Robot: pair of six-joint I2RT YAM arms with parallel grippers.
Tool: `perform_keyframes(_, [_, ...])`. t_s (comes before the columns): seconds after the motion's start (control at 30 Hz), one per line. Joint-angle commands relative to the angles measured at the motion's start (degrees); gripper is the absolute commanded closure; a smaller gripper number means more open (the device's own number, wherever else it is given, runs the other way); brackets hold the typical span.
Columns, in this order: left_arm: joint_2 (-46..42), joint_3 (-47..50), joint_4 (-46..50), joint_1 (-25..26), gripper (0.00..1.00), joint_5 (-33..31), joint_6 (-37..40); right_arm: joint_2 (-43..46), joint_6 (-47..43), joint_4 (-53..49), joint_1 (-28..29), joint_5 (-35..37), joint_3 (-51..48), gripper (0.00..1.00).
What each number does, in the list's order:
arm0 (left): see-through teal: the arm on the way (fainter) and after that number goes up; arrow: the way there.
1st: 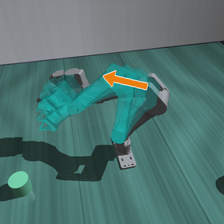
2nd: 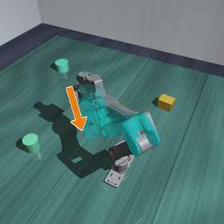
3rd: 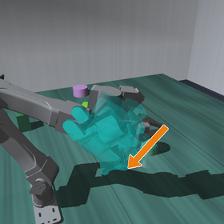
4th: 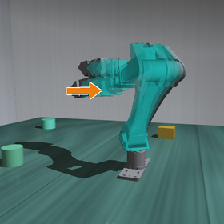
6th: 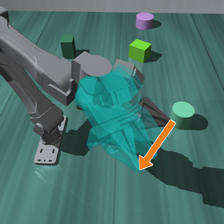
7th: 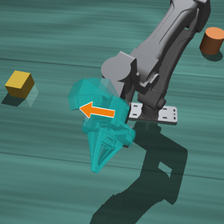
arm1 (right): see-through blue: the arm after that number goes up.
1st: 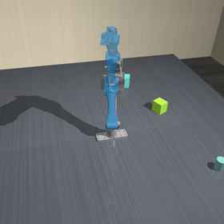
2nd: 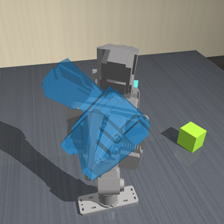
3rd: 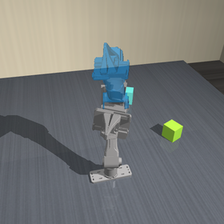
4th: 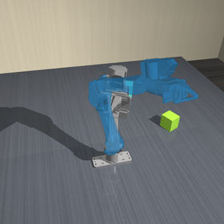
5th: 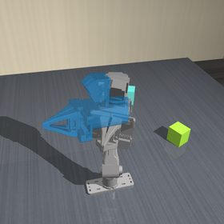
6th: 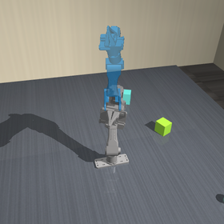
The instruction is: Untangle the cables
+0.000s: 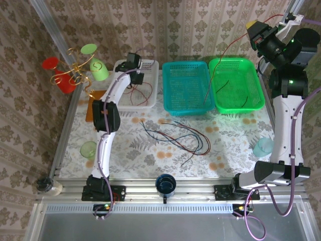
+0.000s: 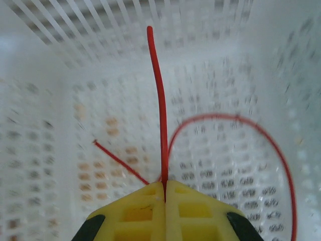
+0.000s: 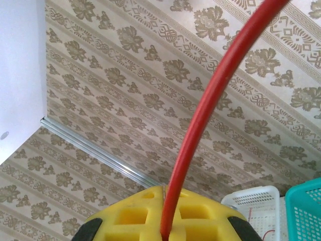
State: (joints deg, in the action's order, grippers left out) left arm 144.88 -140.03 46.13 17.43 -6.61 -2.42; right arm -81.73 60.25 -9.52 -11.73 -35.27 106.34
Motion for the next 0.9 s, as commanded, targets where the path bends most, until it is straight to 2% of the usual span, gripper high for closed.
perform_keyframes(0.0, [0.3, -2.7, 6.7, -1.4, 1.0, 4.5, -3.3, 0.4, 0.4, 0.1, 0.5, -1.9, 0.8, 1.0])
perform_keyframes(0.17, [0.5, -1.1, 7.5, -1.8, 0.99, 6.8, -4.5, -0.2, 0.5, 0.6, 1.4, -1.9, 0.7, 1.0])
perform_keyframes(0.23, [-0.9, -0.6, 6.3, -1.6, 0.77, 7.4, -4.9, -0.6, 0.4, 0.4, 2.0, -1.6, 0.8, 1.0])
perform_keyframes(0.27, [-1.7, -1.1, 5.9, -1.7, 0.7, 7.8, -5.1, -0.8, 0.1, 0.2, 2.4, -1.4, 0.8, 1.0])
perform_keyframes(0.33, [-3.0, -2.8, 5.8, -1.4, 0.5, 7.9, -5.7, -1.4, -0.4, -0.2, 3.1, -1.1, 1.1, 1.0])
perform_keyframes(0.37, [-3.6, -3.9, 5.8, -1.2, 0.43, 7.8, -5.7, -1.8, -0.6, -0.3, 3.5, -1.1, 1.5, 1.0])
perform_keyframes(0.43, [-5.0, -5.8, 5.9, -0.9, 0.37, 7.4, -5.8, -2.5, -0.9, -0.9, 4.4, -0.8, 2.3, 1.0])
perform_keyframes(0.67, [-13.4, -6.2, 5.9, 1.9, 0.32, 6.6, -4.5, -7.3, -2.5, -3.0, 10.7, 1.5, 9.4, 1.0])
perform_keyframes(0.87, [-26.7, 4.0, 4.4, 3.8, 0.31, 9.1, -5.3, -16.6, -3.7, -6.4, 17.9, 4.1, 23.4, 1.0])
